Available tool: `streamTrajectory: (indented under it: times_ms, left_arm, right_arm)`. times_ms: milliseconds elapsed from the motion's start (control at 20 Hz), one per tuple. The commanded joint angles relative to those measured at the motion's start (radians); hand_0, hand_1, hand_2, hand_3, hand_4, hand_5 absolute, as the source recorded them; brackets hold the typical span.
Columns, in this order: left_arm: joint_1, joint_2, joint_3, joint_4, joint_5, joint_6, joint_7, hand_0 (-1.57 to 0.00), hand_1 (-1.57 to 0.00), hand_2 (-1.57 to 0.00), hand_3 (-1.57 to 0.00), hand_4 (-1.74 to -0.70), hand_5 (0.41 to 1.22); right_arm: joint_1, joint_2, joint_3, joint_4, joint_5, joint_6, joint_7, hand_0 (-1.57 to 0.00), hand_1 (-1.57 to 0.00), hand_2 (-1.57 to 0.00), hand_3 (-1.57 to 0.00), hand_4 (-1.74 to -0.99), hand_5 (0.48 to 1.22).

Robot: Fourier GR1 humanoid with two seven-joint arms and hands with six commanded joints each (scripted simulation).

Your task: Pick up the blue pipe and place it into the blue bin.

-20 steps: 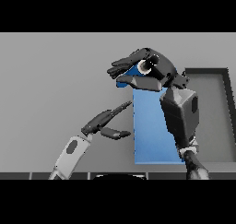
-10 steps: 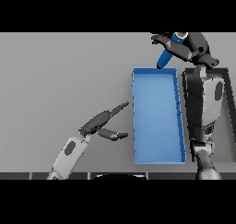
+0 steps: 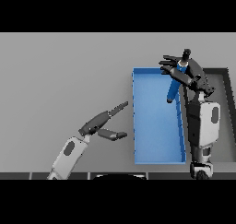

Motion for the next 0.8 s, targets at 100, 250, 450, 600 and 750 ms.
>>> streamTrajectory:
  times_ms: [100,250,450,600,750]
  left_arm:
    - [0.018,0.003,-0.008,-0.014,0.002,-0.004,-0.003,0.0,0.0,0.0,0.0,-0.88,0.425]
    - [0.008,0.005,0.001,-0.001,0.002,-0.003,-0.001,0.0,0.0,0.0,0.0,-0.89,0.42]
    - [0.016,-0.002,-0.013,-0.007,-0.01,0.003,-0.008,0.0,0.0,0.0,0.0,-0.88,0.421]
    - [0.017,0.003,-0.012,-0.012,-0.009,0.0,-0.004,0.0,0.0,0.0,0.0,-0.88,0.422]
    - [0.022,0.003,-0.015,-0.011,-0.011,0.001,0.001,0.0,0.0,0.0,0.0,-0.88,0.428]
  right_arm:
    - [0.085,-0.018,0.068,-0.013,0.06,-0.079,0.002,-1.57,-1.57,-1.57,-1.57,-1.741,1.221]
    - [0.145,-0.072,0.172,0.012,0.045,-0.186,0.002,-1.57,-1.57,-1.57,-1.26,-1.741,1.221]
    - [0.167,-0.188,0.354,0.092,0.004,-0.33,0.002,-1.57,-1.55,-1.57,-0.85,-1.741,1.221]
    - [0.111,-0.308,0.554,0.187,-0.126,-0.434,0.002,-0.94,-0.85,-0.86,-0.5,-1.503,1.221]
    - [0.042,-0.438,0.748,0.205,-0.272,-0.426,0.002,-0.48,-0.44,-0.44,-0.26,-1.275,1.186]
